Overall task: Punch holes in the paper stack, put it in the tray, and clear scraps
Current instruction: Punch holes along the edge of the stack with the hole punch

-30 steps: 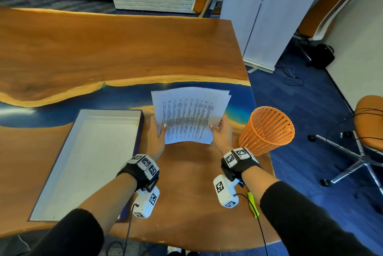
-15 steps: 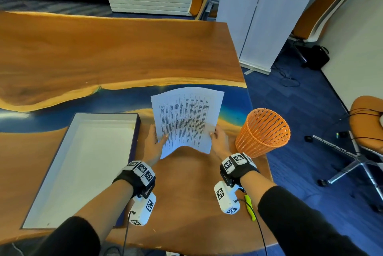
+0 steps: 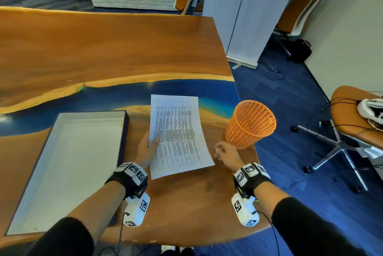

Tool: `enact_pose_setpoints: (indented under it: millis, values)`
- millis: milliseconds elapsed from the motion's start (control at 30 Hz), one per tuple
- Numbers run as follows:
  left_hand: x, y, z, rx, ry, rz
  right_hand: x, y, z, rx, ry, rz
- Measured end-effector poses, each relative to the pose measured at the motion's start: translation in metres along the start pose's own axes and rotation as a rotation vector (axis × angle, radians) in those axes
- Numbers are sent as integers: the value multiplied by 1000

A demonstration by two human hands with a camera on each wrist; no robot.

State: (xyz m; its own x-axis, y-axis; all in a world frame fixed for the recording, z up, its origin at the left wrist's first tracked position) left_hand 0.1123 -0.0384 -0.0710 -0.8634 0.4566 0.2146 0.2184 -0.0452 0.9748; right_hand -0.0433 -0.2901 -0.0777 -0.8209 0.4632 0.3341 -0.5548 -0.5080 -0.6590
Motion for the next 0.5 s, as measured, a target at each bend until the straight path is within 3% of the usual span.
enact_pose_setpoints:
  millis: [133,267,367,500]
  values:
    - [2,-7,-10,-24,-27,17,24,49,18,254,6,-85]
    - [9,-18,-27,-26,-34,58,54,83,35,538,4,-294]
    - [17,-28,-39,-30,-62,78,79,107,28,587,-111,-475]
    - [28,-37,-46,-14,-79,112,99,122,13,581,-161,-525]
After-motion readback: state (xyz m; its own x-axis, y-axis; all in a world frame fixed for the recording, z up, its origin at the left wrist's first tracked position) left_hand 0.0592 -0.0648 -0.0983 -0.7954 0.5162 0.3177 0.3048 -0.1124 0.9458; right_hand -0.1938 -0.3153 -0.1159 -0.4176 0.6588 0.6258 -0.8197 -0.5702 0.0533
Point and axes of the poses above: each hand's wrist, its own x-axis away from the middle knuckle, its own z-axis out of the back of the hand, y = z × x, the point moved 10 cm from there along -x, towards the middle knuckle, and after that the axes turned 8 degrees about x, right-handed, at the moved point
